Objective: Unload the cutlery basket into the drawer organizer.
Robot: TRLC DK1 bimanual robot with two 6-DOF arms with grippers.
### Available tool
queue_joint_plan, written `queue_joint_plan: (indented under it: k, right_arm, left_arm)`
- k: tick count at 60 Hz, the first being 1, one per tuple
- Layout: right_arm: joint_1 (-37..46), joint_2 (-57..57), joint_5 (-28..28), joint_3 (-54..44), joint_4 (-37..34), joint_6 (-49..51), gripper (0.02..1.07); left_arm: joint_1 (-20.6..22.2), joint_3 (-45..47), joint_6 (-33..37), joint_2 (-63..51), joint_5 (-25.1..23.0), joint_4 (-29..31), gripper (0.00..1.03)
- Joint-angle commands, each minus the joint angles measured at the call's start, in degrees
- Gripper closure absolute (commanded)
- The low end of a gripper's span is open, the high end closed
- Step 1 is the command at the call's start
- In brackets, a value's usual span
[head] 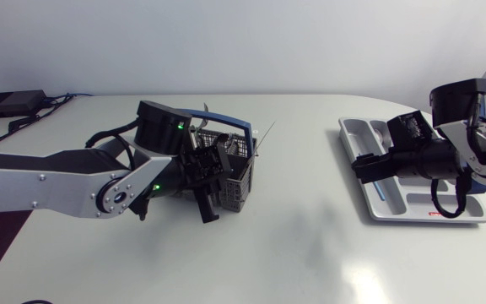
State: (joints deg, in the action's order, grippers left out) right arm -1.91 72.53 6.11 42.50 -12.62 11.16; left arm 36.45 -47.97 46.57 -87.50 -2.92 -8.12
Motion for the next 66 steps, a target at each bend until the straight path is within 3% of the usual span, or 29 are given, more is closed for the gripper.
queue_joint_plan:
  k: [1,10,25,37,49,66]
  right_arm:
    - [-1.78,-1.96,-1.10,-1.37,-1.18,0.18,0.21]
    - [-4.86,-3.63,-2.86,-1.02,-2.67,-0.52,0.21]
    - [-10.13,-4.59,-4.97,-0.58,-3.99,-2.11,0.21]
    - [-15.05,-6.35,-4.70,-0.14,-3.90,-2.90,0.21]
    - [-20.68,-10.57,-4.53,-0.31,-3.37,-3.34,0.21]
    - [-23.05,-18.13,3.21,0.83,-3.55,-2.98,0.21]
  left_arm:
    - [-0.67,1.91,1.07,0.76,0.02,-0.93,1.00]
    - [-1.73,2.35,-0.86,4.54,-0.16,-0.85,1.00]
    - [-8.50,0.50,-9.21,10.69,-12.29,1.18,1.00]
    - [-12.80,-6.35,-17.03,16.58,-22.83,8.56,1.00]
    - [-14.83,-10.83,-23.89,23.87,-27.23,13.57,1.00]
    - [-15.00,-16.99,-35.84,27.56,-33.47,21.83,1.00]
